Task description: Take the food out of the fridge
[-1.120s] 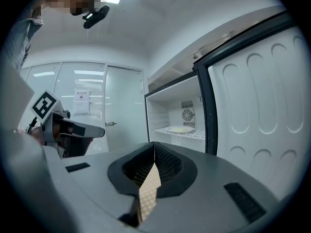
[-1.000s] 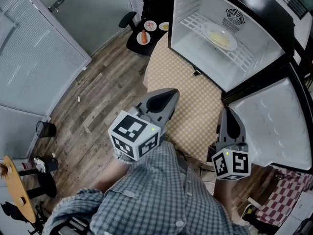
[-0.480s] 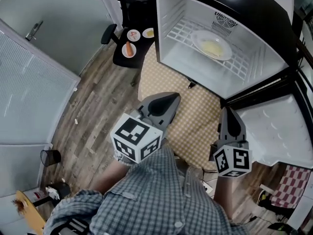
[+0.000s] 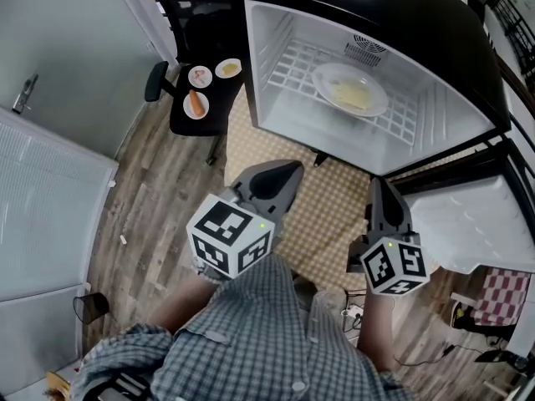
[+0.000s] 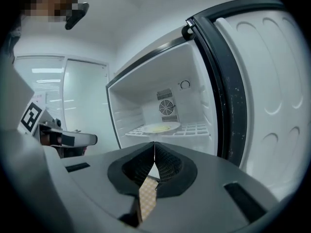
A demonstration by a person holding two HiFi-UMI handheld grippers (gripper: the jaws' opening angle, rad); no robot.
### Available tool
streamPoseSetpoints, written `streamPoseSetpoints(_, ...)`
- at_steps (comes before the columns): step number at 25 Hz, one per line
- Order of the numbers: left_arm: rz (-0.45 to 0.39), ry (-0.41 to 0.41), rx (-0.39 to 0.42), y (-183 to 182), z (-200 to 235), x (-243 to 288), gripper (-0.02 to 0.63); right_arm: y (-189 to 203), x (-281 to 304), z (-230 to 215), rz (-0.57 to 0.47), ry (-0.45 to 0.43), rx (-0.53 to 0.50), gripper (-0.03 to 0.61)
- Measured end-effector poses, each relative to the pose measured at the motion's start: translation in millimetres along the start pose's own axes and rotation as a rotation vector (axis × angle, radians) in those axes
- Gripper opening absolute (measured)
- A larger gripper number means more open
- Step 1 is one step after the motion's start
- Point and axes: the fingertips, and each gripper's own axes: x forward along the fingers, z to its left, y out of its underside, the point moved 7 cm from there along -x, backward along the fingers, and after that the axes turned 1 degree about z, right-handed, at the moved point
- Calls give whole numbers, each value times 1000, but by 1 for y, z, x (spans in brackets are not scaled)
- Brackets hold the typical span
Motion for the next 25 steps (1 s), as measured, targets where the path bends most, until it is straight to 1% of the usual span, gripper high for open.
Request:
streamPoseSetpoints(3, 8, 32, 2, -2, 12, 5, 6, 0, 14, 2, -8, 13, 93, 9)
streamPoseSetpoints(6, 15, 62, 8, -4, 22, 9, 6, 1, 27, 2, -29, 22, 222, 11)
streamPoseSetpoints(9, 19, 90, 36, -8, 27, 15, 6, -1, 41, 0, -49, 15, 343, 10)
streamPoseSetpoints(11, 18, 101, 52, -11, 29, 18, 6, -2, 50, -2, -52, 19, 383, 9)
streamPoseSetpoints(14, 21, 117, 54, -11, 32, 20, 6, -3, 66, -6, -54, 25, 436, 9)
streamPoseSetpoints(19, 27, 135, 63, -12, 38, 23, 6, -3, 89, -10, -103, -7, 628, 11)
streamPoseSetpoints(22, 31, 144, 65, -14, 43, 20, 6, -1, 101, -11, -111, -28, 691, 11)
streamPoseSetpoints(25, 28, 148, 64, -14, 46, 21, 6, 2, 109, -13, -109, -39, 776, 11)
